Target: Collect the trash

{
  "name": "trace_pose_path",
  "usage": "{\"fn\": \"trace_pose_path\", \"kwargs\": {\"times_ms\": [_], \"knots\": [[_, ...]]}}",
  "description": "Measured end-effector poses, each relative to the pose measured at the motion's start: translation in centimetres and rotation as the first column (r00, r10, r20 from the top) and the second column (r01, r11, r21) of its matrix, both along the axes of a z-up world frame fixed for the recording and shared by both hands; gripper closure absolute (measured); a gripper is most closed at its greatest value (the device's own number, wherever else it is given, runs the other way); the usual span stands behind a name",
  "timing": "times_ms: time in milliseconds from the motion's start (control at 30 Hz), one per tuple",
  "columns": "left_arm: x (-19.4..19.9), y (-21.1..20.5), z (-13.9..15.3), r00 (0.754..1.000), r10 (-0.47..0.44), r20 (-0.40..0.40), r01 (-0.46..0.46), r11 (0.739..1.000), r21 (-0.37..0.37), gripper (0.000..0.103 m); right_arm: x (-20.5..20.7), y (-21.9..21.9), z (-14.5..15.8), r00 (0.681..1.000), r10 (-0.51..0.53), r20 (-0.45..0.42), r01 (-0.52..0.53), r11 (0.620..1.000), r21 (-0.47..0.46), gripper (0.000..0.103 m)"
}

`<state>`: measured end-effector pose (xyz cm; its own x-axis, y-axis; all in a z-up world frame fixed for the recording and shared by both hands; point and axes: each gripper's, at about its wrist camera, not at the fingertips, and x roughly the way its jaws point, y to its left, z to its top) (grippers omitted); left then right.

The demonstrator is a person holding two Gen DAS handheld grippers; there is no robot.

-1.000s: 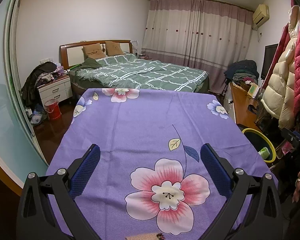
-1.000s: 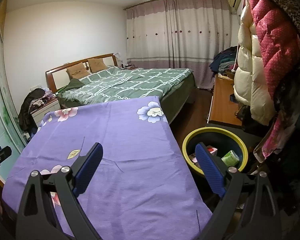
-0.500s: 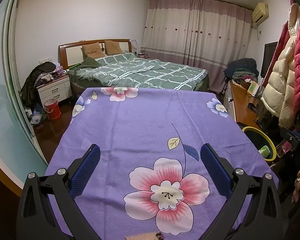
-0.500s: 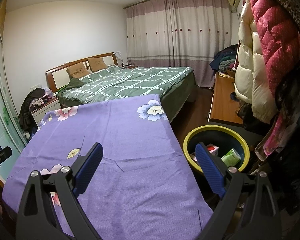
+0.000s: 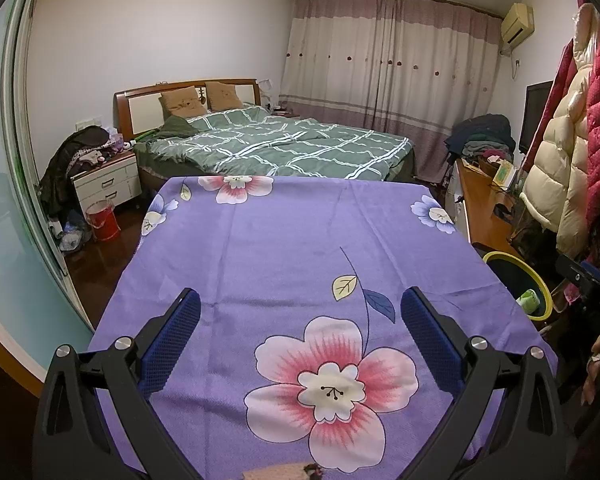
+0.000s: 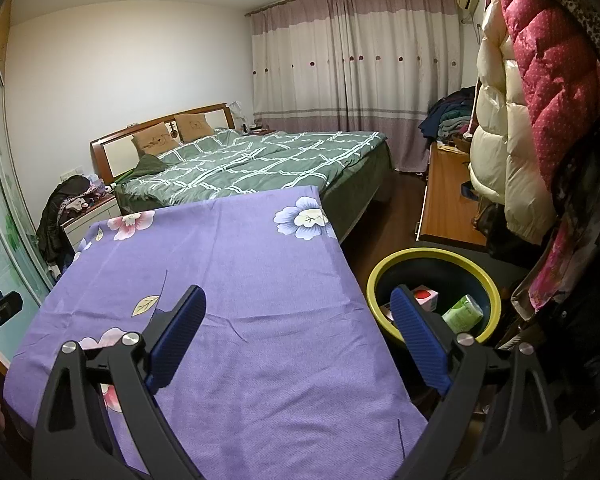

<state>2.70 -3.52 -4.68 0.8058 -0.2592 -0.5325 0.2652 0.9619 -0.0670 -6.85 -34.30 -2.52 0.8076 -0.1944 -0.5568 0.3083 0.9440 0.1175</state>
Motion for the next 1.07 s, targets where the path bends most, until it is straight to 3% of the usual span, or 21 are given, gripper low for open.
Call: {"fn": "trace_pose_path", "kwargs": {"times_ms": [800,933,1067], "knots": [[2.4,-0.7,-0.8,1.000,-0.002,-0.027,0.002,1.000,0.006,0.005,1.6,0.6,-1.3,1.000,0.010,-0.026,-0.010,1.000,0.000,0.014],[5.1,-0.6,-1.5,0.998,0.016,-0.061,-0.014,0.999,0.029,0.005,3.7,0.4,-1.0,0.997,0.057,-0.043,-0.057,0.998,-0.001,0.013],[10.6,-0.8,-3.1,0.991,0.016,-0.130,-0.008,0.998,0.057,0.005,9.0,0.4,-2.1,0.986,0.135,-0.102,-0.133,0.991,0.030,0.010]]}}
